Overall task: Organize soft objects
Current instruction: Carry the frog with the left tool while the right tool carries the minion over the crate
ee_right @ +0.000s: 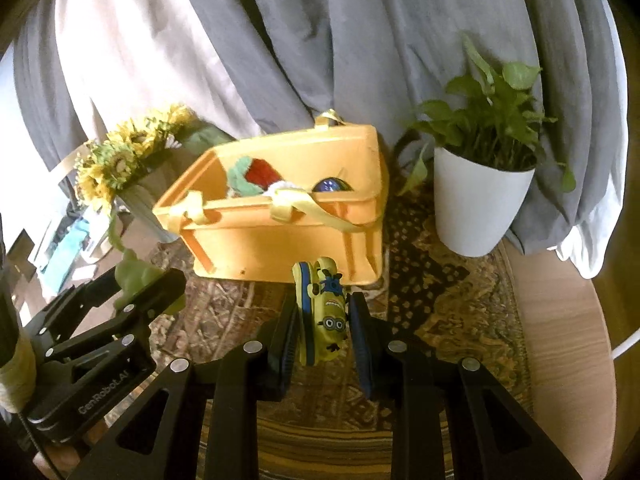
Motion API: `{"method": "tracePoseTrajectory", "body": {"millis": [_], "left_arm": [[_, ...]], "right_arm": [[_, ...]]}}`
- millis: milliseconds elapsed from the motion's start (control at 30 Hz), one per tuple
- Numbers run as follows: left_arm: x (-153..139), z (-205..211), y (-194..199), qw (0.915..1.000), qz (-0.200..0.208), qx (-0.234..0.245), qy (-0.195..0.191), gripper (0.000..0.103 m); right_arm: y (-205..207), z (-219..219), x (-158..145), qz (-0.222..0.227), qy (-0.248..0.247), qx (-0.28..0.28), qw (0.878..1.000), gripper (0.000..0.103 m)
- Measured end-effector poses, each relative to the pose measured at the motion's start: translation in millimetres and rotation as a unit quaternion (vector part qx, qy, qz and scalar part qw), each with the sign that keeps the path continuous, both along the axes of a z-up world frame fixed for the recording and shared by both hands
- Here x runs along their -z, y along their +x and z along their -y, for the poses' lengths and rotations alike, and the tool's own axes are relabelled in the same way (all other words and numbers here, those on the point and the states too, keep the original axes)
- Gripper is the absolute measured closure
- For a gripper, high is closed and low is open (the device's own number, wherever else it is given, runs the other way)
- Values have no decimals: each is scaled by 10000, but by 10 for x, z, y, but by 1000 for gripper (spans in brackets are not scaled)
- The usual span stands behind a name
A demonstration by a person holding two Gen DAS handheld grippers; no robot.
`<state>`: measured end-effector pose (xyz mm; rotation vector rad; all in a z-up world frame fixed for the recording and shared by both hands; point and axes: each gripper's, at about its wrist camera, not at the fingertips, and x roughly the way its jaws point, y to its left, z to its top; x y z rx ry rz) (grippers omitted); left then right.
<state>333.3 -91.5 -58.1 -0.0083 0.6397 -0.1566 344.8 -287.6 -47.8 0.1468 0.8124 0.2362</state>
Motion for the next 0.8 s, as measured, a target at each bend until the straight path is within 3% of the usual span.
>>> {"method": "tracePoseTrajectory", "body": {"millis": [800], "left_arm": [[-677, -563, 96, 9966, 718, 396, 64, 40]], "right_arm": [[58, -601, -542, 692, 25, 318, 9971, 77]]}}
